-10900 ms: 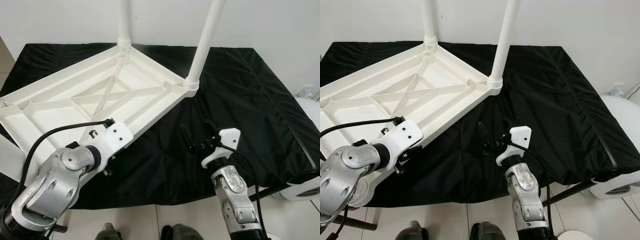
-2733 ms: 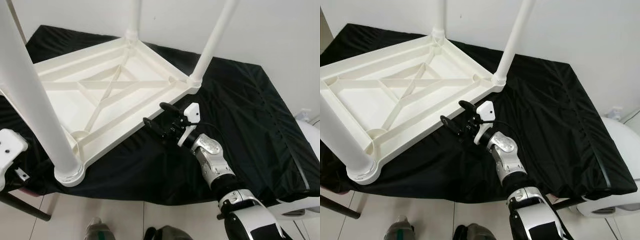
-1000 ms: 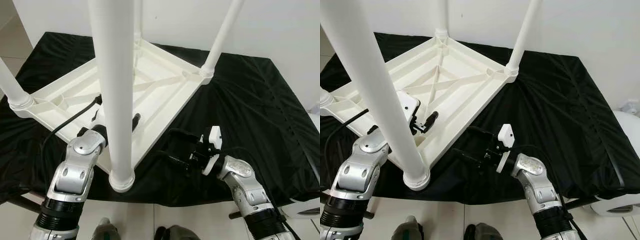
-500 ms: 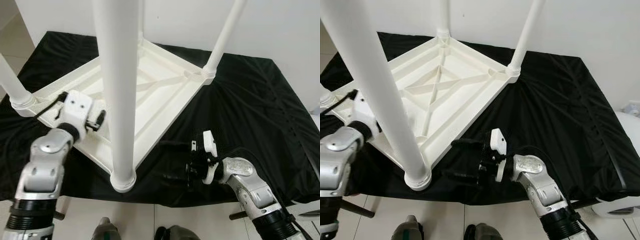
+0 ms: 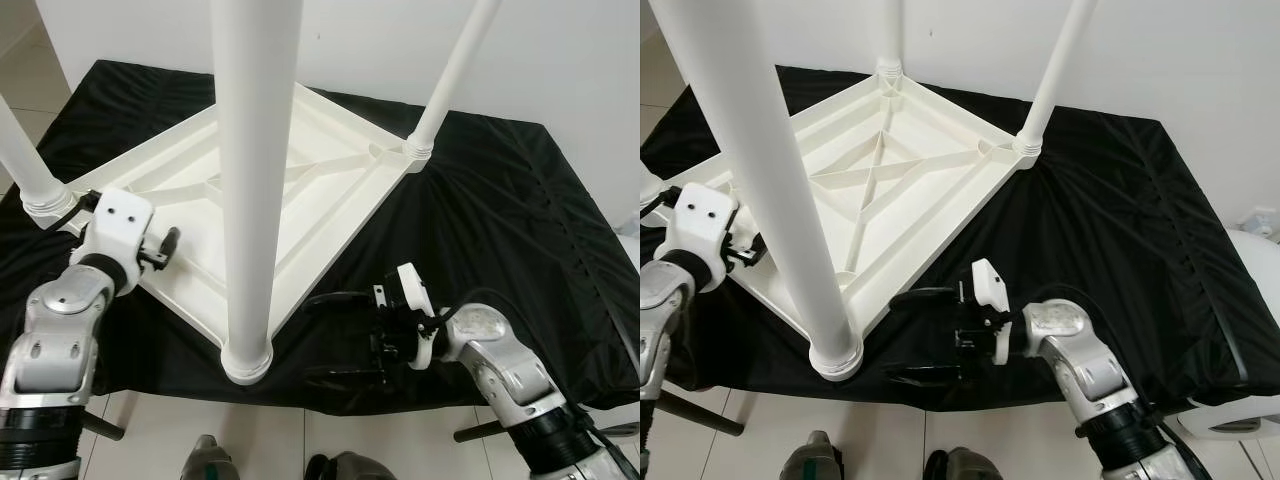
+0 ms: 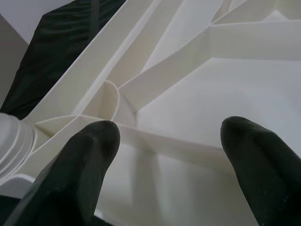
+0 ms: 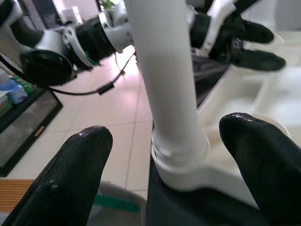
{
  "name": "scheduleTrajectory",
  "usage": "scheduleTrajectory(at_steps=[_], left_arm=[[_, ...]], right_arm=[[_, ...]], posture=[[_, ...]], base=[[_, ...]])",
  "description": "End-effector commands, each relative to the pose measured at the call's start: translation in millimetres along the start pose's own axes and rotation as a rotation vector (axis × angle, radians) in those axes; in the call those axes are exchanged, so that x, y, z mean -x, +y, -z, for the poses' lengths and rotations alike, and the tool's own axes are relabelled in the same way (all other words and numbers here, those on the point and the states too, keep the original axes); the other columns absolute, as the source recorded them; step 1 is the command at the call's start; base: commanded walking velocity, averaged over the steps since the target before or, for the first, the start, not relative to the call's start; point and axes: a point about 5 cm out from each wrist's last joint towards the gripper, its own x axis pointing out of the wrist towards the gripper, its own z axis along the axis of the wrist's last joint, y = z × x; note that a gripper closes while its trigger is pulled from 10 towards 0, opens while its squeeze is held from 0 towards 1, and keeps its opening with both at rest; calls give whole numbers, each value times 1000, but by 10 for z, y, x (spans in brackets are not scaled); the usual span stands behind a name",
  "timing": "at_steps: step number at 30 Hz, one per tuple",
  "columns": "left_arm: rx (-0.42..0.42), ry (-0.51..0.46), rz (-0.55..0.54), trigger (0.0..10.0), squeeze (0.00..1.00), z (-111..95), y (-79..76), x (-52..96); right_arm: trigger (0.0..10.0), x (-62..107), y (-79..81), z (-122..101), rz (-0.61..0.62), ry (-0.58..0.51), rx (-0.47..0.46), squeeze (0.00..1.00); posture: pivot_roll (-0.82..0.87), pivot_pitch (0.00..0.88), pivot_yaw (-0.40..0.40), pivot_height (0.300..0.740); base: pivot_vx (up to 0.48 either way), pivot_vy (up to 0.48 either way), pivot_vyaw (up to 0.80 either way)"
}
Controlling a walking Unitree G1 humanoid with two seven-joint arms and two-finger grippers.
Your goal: Building children table
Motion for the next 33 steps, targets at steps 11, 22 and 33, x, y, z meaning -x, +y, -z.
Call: scheduleTrajectory(at_steps=[11,22,33], left_arm=[[-16,56,-55,10000,0,117,175,107],[-6,54,-64,10000,0,109,160,125],[-8,26,-34,10000,0,41,95,22]], right_arm=[[10000,-371,-42,73,-99,-40,-36,0],[10000,-506,-201,43,200,-114,-49,0],[10000,-631,-277,122,385,-149,-116,0]], posture=[[212,83,-175,740],[206,89,-180,740],[164,82,-162,740]], base=[[0,0,0],[0,0,0],[0,0,0]])
